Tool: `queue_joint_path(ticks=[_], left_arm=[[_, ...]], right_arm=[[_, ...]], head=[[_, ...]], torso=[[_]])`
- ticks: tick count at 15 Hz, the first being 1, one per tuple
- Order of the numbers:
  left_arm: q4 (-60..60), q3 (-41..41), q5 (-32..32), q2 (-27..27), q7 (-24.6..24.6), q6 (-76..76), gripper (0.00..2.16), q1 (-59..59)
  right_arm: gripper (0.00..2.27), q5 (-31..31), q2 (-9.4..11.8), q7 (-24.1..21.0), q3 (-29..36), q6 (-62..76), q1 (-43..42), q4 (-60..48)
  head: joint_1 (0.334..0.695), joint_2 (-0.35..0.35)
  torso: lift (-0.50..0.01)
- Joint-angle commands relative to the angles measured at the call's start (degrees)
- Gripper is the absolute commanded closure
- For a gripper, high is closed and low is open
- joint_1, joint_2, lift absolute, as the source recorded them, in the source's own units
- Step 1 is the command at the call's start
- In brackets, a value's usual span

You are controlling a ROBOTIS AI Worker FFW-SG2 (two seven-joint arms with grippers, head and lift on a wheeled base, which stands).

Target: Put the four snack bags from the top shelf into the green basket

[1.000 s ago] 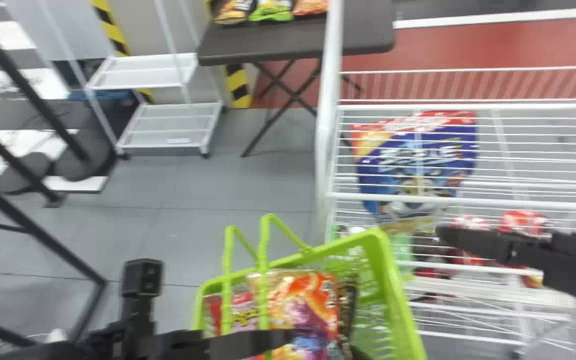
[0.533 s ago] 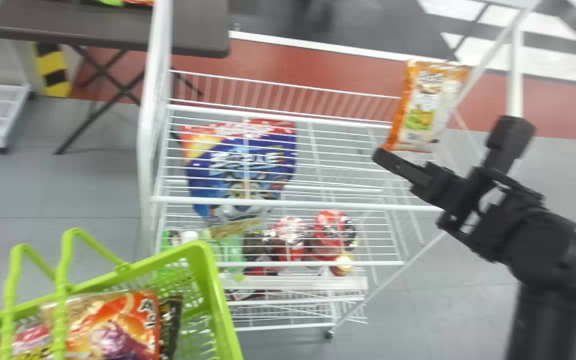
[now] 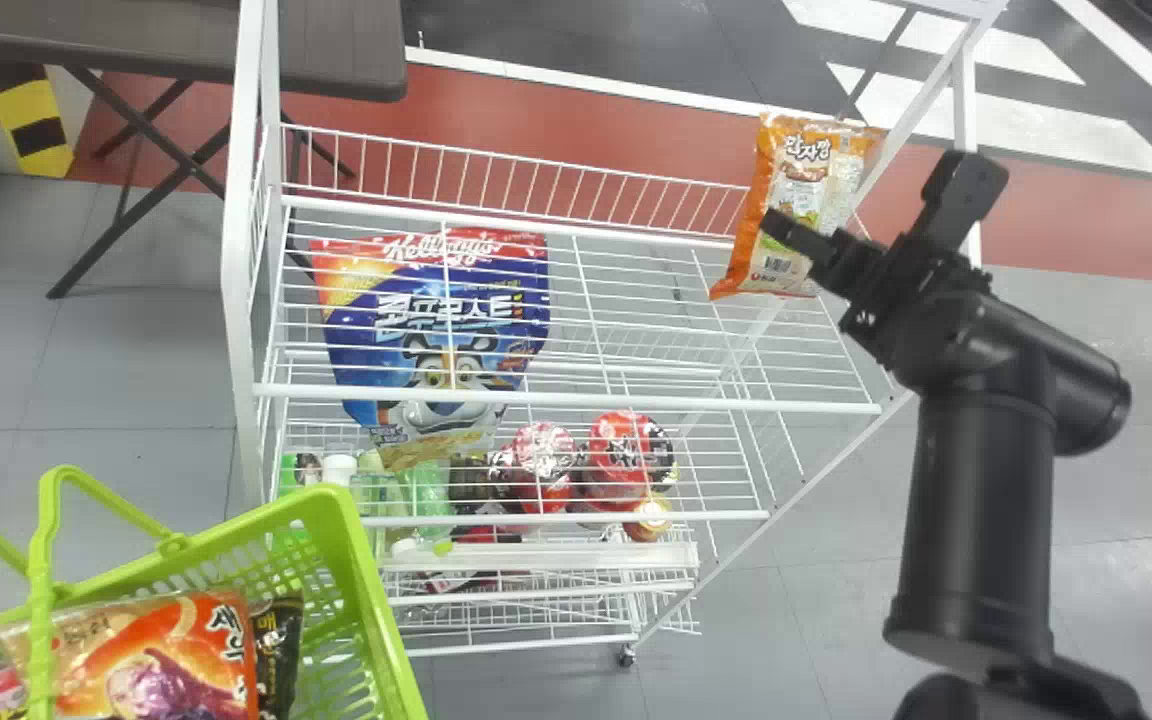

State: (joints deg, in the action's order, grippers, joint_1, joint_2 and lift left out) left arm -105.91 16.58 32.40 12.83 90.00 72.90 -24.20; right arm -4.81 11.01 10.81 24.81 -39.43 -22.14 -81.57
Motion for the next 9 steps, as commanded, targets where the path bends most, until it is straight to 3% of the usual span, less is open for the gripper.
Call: queue_joint_path(ticks=[1, 3, 6, 7, 8, 9], left_arm=[[4.58, -0.14, -0.15, 0.09, 0.57, -0.87, 2.15, 2.05], [8.97, -0.49, -0.5, 0.09, 0.57, -3.16, 2.15, 3.64], [12.05, -0.58, -0.76, 0.09, 0.57, -5.97, 2.15, 4.52], [12.57, -0.58, -0.76, 0.09, 0.57, -6.32, 2.15, 4.52], [12.84, -0.67, -0.76, 0.0, 0.57, -6.85, 2.15, 4.52], [13.01, -0.67, -0.76, -0.18, 0.57, -7.38, 2.15, 4.52]], right_arm=[[0.07, 6.04, 1.12, 0.0, -1.96, 6.42, -6.51, 9.68], [0.07, 8.14, 2.26, -0.09, -3.98, 6.77, -11.35, 17.77], [0.12, 12.19, 2.35, -2.64, -5.65, 6.42, -15.74, 25.06], [0.39, 13.68, 2.44, -2.81, -5.82, 5.72, -17.15, 26.99], [0.82, 14.03, 2.53, -2.81, -6.44, 5.72, -17.59, 27.61], [1.42, 13.95, 2.53, -2.81, -6.44, 5.72, -17.59, 27.61]], head=[[0.695, -0.35], [0.695, -0.35], [0.695, -0.35], [0.695, -0.35], [0.695, -0.35], [0.695, -0.35]], torso=[[0.0], [0.0], [0.0], [0.0], [0.0], [0.0]])
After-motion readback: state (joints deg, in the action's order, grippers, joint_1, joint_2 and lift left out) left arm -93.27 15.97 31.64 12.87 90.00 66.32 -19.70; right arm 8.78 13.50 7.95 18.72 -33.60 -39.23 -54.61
